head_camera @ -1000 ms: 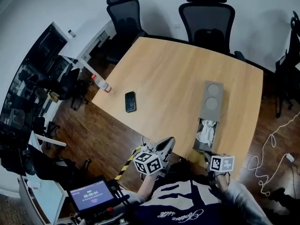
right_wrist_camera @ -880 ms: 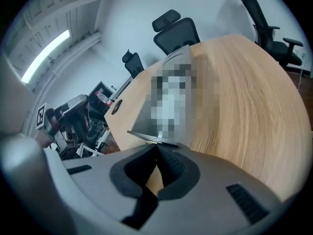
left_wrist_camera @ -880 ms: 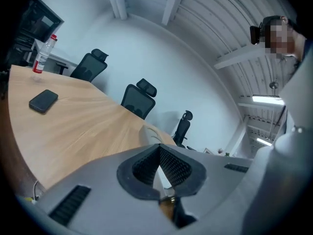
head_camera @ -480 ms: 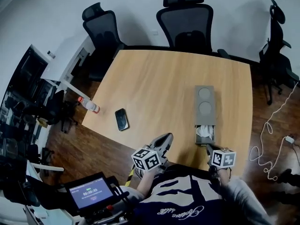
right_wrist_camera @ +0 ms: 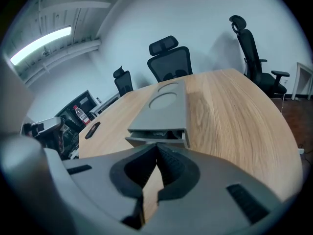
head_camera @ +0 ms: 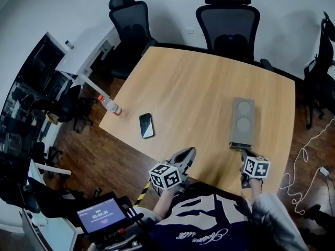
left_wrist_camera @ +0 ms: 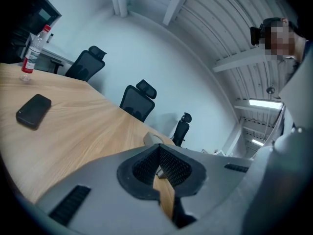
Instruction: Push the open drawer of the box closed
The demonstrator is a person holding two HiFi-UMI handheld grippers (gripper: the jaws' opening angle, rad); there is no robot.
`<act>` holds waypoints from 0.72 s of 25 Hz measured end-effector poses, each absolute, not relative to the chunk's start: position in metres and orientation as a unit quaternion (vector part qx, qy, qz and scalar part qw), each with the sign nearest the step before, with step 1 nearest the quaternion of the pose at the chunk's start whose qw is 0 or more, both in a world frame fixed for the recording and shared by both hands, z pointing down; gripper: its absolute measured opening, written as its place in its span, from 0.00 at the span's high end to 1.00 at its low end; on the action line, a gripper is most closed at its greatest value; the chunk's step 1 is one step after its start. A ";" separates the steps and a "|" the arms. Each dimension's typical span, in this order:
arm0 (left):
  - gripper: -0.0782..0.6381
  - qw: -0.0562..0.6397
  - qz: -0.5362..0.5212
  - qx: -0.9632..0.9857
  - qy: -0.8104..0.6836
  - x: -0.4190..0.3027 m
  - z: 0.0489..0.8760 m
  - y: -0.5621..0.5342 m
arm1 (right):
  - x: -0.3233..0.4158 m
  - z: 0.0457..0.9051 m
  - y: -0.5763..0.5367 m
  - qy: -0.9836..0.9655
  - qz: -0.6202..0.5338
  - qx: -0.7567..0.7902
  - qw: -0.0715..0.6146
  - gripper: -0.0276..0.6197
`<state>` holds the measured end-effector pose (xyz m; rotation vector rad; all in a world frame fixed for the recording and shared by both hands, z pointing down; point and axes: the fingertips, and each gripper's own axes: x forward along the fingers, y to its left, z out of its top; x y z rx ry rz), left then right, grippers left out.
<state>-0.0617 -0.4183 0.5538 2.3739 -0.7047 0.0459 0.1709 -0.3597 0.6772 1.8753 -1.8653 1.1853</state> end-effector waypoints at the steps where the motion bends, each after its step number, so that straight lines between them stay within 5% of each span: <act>1: 0.89 0.327 0.015 0.904 -0.276 -0.066 0.553 -0.418 | 0.171 0.677 -0.362 -0.639 0.404 0.642 0.125 0.96; 18: 0.89 0.328 0.027 0.909 -0.255 0.015 0.545 -0.314 | 0.169 0.600 -0.269 -0.713 0.377 0.589 0.057 0.96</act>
